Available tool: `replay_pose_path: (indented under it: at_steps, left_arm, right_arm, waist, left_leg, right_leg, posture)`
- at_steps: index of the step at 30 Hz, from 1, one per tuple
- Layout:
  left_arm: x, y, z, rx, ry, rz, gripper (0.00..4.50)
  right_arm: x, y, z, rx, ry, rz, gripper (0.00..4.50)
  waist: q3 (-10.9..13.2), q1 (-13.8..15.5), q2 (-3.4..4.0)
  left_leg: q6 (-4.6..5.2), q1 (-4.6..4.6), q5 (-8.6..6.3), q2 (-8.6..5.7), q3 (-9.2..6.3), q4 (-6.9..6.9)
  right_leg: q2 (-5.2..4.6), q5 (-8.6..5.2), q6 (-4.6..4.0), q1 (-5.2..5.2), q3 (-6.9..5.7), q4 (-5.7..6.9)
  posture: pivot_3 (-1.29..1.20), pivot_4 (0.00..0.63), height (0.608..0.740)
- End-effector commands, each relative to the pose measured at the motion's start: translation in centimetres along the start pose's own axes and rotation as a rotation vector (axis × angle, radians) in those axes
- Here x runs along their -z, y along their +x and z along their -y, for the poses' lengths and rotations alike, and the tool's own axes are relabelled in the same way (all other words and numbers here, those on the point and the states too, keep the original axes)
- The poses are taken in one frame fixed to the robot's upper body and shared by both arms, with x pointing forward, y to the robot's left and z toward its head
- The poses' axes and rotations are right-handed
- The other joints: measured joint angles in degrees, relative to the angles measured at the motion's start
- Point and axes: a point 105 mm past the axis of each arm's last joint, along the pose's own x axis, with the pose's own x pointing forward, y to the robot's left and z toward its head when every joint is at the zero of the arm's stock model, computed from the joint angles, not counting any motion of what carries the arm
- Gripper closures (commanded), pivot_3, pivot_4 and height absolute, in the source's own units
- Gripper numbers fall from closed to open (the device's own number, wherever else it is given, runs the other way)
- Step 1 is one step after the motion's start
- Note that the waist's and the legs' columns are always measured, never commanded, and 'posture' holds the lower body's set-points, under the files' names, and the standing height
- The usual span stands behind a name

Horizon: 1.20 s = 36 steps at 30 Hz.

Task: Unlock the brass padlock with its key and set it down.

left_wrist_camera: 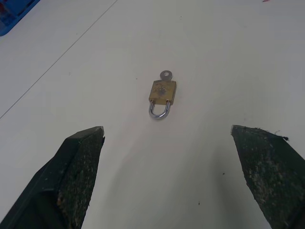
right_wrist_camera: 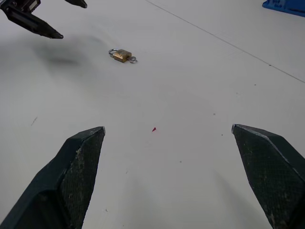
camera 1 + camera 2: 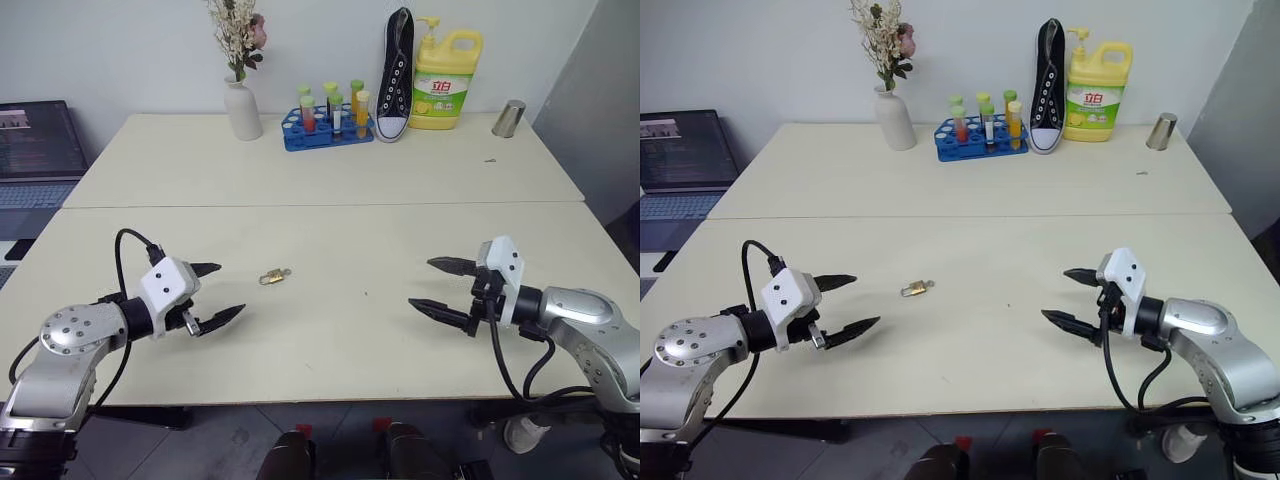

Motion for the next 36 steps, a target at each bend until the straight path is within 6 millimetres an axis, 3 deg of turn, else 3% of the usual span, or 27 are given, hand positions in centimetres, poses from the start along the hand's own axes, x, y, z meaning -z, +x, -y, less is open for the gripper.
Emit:
replay_pose_path:
  at_steps: [1,9,16,23,31,36]
  left_arm:
    - [-0.5,0.0,0.1,-0.002,0.026,0.022,0.0]
    - [-0.1,0.3,-0.5,-0.048,0.039,0.014,0.0]
    - [-0.5,1.0,-1.8,-0.038,-0.098,0.117,0.0]
    - [0.6,3.5,-1.7,0.096,-0.097,0.065,0.0]
    - [1.8,8.1,-2.9,0.149,-0.06,-0.012,0.0]
    - [2.0,9.2,-3.0,0.201,-0.049,-0.033,0.0]
  right_arm:
    - [-0.5,-0.1,-0.3,-0.016,-0.028,0.022,0.03]
    - [-0.4,0.3,-0.5,-0.015,-0.007,0.024,0.03]
    - [-0.6,1.1,0.0,0.043,0.009,0.022,0.03]
    - [-2.3,1.6,-2.2,-0.05,0.041,0.076,0.03]
    - [-2.0,2.2,-2.9,-0.039,0.04,0.024,0.03]
    - [-2.1,2.3,-3.2,-0.032,0.049,0.023,0.03]
  waist:
    - [0.0,0.0,-0.01]
    - [0.0,0.0,-0.03]
    - [0.1,0.0,-0.07]
    - [0.1,0.0,-0.08]
    - [0.1,0.0,-0.19]
    - [0.1,-0.1,-0.21]
  left_leg:
    - [0.0,0.0,0.0,0.0,0.0,0.0]
    - [0.0,0.07,0.0,0.01,-0.02,-0.01]
    - [0.0,0.17,0.0,-0.02,0.0,-0.02]
    - [0.0,0.2,0.0,-0.05,-0.02,-0.03]
    - [0.0,0.18,0.0,-0.14,-0.05,-0.01]
    - [0.0,0.18,0.0,-0.14,-0.05,-0.01]
  right_leg:
    - [0.0,0.0,0.0,0.0,0.0,0.0]
    - [0.0,0.0,0.0,0.07,-0.01,0.0]
    - [0.0,-0.01,0.01,0.14,0.0,-0.01]
    - [0.01,-0.01,0.01,0.15,-0.01,0.0]
    - [0.03,0.0,0.01,0.15,-0.06,0.0]
    - [0.04,-0.01,0.01,0.14,-0.06,0.01]
  posture:
    - [0.0,0.15,0.74]
    - [0.0,0.15,0.74]
    - [0.0,0.15,0.74]
    - [0.0,0.15,0.74]
    - [0.0,0.15,0.74]
    - [0.0,0.15,0.74]
